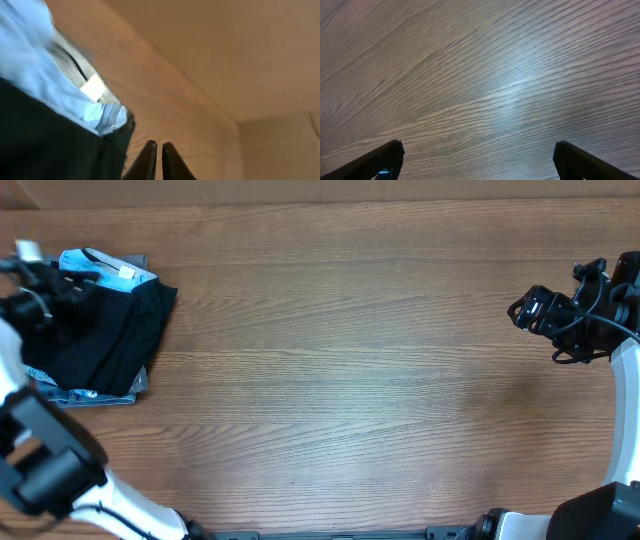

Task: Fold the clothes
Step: 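Release the bundle and press it flat on the stack with the left gripper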

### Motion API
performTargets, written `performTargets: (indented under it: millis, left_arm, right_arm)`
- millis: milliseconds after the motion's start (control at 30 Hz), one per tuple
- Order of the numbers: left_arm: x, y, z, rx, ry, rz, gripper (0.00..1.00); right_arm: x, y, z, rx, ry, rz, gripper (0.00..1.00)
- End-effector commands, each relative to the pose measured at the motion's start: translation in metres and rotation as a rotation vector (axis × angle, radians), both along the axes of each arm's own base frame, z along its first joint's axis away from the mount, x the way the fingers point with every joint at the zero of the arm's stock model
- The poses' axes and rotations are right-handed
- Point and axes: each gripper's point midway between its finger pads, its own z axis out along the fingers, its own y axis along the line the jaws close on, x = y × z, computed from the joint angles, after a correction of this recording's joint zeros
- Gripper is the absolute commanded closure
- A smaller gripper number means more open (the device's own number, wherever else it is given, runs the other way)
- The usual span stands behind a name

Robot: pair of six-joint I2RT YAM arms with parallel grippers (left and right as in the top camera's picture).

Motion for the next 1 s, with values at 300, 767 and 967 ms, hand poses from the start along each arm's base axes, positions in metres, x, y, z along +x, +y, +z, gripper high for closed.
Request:
performTargets:
  millis: [300,767,967]
  left_arm:
    - [-0.091,0.098,-0.040,0.039,0.377,0.429,0.96]
    - [-0.153,0.134,-0.099,0.123,0.652,0.648,0.96]
    - [-0.157,0.124,-0.124,0.122,0.687,0.633,0.96]
  right_arm:
    - [0.003,-0.001,0.005,-0.007,-0.015,-0.004,0.00]
    - [0.003,-0.001,0.005,-0.007,-0.015,-0.004,0.00]
    - [0.003,-0.001,0.005,-0.007,-0.014,-0.004,0.00]
